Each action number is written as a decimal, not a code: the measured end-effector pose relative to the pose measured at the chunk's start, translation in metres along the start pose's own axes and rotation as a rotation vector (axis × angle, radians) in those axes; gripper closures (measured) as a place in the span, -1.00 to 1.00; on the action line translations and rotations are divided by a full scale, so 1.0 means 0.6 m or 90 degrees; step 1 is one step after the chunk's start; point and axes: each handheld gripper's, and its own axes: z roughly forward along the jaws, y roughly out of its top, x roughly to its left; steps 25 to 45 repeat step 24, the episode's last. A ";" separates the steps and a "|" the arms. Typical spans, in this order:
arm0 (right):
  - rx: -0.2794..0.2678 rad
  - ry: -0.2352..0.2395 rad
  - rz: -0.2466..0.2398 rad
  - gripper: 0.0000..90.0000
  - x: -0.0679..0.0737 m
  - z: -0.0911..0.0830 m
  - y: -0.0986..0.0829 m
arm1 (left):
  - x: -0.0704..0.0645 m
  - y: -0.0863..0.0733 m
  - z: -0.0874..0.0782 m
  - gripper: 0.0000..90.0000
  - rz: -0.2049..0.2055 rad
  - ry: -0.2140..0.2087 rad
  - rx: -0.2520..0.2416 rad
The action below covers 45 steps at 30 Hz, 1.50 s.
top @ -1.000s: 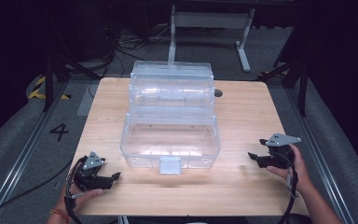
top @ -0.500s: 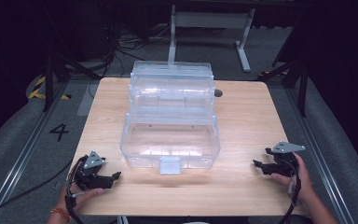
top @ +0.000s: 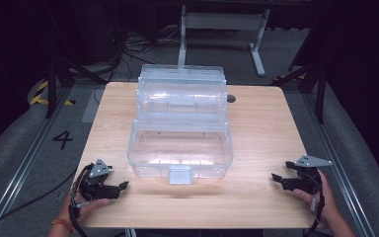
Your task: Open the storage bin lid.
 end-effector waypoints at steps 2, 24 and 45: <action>0.000 0.000 0.000 -0.56 0.000 0.000 0.000 | 0.000 0.000 0.000 -0.67 0.000 0.000 0.000; 0.004 0.008 -0.006 -0.62 -0.003 0.004 0.003 | 0.001 -0.003 -0.002 -0.66 0.001 0.010 -0.006; 0.004 0.008 -0.006 -0.62 -0.003 0.004 0.003 | 0.001 -0.003 -0.002 -0.66 0.001 0.010 -0.006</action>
